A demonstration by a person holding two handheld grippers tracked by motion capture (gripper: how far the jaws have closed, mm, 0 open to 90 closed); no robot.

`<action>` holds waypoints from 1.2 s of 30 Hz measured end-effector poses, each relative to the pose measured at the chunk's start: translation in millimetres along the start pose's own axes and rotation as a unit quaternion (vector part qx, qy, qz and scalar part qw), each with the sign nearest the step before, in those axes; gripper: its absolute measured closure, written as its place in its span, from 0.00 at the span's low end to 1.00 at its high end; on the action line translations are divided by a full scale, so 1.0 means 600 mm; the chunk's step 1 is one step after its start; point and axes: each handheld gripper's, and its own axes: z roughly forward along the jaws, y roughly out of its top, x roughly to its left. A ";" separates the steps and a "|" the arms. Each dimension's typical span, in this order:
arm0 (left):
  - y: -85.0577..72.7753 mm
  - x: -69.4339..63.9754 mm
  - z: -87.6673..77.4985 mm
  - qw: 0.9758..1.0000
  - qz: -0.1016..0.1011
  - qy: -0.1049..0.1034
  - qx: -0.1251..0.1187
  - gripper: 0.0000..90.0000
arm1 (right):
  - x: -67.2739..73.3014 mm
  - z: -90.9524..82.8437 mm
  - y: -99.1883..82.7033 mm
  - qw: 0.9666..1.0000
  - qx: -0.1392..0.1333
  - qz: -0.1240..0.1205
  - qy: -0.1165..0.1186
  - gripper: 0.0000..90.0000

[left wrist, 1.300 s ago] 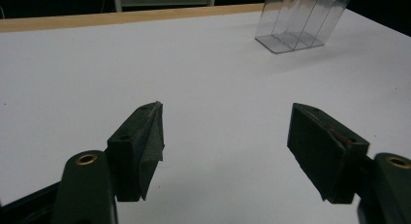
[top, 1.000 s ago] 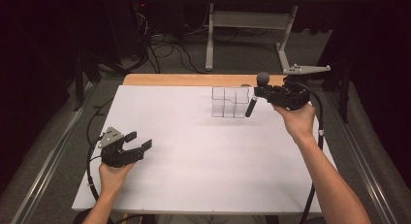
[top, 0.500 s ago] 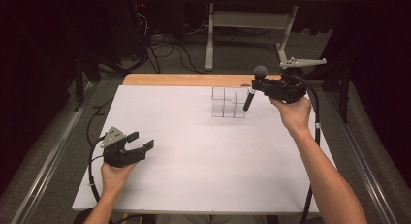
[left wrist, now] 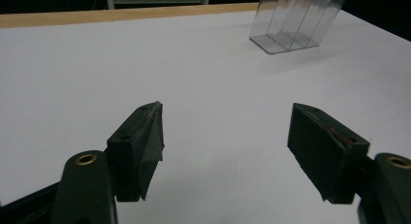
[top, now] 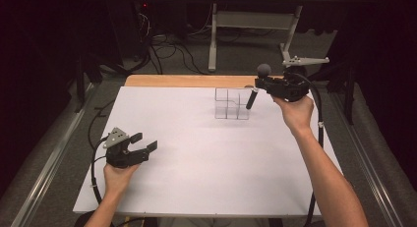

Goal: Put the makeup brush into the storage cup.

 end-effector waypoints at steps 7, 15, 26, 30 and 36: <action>0.000 0.001 0.002 1.000 -0.003 -0.002 -0.001 0.33 | 0.003 0.005 0.012 1.000 0.003 -0.003 -0.007 0.80; 0.001 -0.002 0.001 1.000 0.000 -0.003 -0.004 0.33 | 0.008 0.018 0.029 1.000 0.006 -0.003 -0.014 0.81; 0.001 -0.004 0.001 1.000 0.000 -0.008 -0.002 0.33 | -0.001 0.029 0.034 1.000 -0.002 0.009 -0.017 0.80; 0.002 -0.004 0.002 1.000 0.001 -0.009 -0.003 0.33 | -0.008 0.037 0.036 1.000 -0.003 0.013 -0.024 0.80; 0.002 -0.004 0.001 1.000 -0.002 -0.011 -0.004 0.33 | -0.017 0.050 0.036 0.999 0.006 0.019 -0.034 0.80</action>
